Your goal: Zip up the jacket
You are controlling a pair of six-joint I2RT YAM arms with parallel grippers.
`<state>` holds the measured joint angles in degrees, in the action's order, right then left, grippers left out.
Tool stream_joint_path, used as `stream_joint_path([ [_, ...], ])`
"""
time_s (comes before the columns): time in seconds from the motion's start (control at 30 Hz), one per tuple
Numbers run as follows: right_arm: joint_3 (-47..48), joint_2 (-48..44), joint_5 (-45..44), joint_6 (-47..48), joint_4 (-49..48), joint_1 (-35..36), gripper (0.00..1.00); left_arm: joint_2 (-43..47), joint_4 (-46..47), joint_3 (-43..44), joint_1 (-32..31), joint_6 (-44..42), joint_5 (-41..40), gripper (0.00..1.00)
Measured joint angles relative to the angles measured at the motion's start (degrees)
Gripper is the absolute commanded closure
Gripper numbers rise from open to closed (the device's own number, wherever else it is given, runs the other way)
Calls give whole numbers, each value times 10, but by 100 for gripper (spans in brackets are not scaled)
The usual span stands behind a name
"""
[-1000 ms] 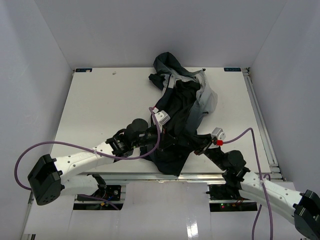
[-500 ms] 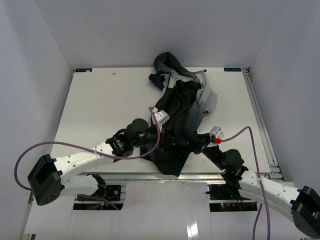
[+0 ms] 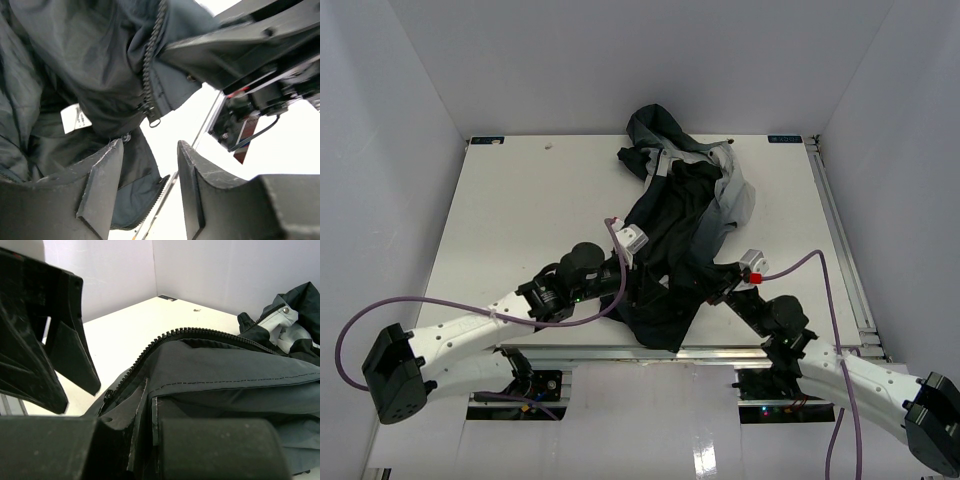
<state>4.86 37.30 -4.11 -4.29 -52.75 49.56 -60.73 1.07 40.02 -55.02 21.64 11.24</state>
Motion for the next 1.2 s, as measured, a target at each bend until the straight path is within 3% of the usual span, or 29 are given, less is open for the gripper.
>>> stream_joint_path([
  [0.47, 14, -10, 21, 5, 30, 0, 92, 17, -1, 24, 0, -2, -25, 40],
  [1.0, 9, -33, 57, 2, 33, -1, 92, -30, 67, 12, 0, -12, 41, 43],
  [1.1, 8, -44, 53, 2, 33, -1, 92, -20, 61, 3, 0, -11, 41, 48],
  [1.2, 8, -47, 49, 2, 33, -1, 92, -8, 51, 1, 0, -9, 20, 66],
])
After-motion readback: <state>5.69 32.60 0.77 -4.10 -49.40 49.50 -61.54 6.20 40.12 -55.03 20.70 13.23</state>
